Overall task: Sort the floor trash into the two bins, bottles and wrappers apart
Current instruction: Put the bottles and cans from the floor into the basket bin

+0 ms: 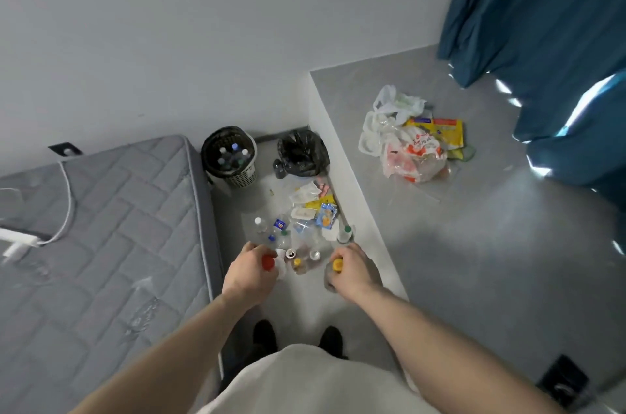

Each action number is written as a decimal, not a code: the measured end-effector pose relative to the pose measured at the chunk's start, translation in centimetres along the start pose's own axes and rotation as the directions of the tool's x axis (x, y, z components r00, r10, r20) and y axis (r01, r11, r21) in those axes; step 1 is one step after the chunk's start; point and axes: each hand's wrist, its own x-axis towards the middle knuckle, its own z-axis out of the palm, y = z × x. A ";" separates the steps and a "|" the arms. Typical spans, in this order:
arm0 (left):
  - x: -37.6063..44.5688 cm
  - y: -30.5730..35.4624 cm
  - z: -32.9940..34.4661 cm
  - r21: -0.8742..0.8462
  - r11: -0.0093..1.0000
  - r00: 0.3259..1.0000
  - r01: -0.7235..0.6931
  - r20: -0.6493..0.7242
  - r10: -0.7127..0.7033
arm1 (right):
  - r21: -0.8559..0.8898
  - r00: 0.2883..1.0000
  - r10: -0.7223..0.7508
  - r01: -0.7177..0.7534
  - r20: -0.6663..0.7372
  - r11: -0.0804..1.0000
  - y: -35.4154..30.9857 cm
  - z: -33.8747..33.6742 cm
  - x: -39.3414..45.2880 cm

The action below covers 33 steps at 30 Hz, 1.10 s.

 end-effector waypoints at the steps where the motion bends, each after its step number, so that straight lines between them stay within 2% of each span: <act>1: 0.4 -0.1 -0.6 -0.001 1.000 1.000 -0.010 -0.006 0.010 | 0.001 1.000 0.001 -0.001 -0.002 1.000 -0.7 -0.1 0.1; 10: 5.8 -2.2 -6.2 -0.012 0.995 0.995 -0.099 -0.028 0.099 | 0.043 0.994 0.041 -0.037 -0.097 0.998 -8.1 -0.3 2.1; 17: 10.1 -1.7 -9.2 -0.001 0.992 0.992 -0.126 -0.015 0.126 | 0.046 0.987 0.051 -0.045 -0.149 0.998 -10.1 -1.6 4.9; 21: 12.9 -1.8 -10.2 -0.027 0.996 0.996 -0.089 -0.018 0.089 | 0.038 0.992 0.033 -0.028 -0.125 0.999 -10.6 -3.1 8.6; 29: 16.1 -3.9 -14.0 -0.058 0.998 0.984 0.031 -0.172 -0.040 | -0.013 0.989 -0.126 0.126 -0.081 0.992 -15.9 -5.5 15.6; 33: 18.1 -5.0 -15.6 -0.072 0.995 0.975 0.068 -0.206 -0.082 | -0.003 0.983 -0.174 0.174 -0.065 0.985 -17.9 -6.2 18.1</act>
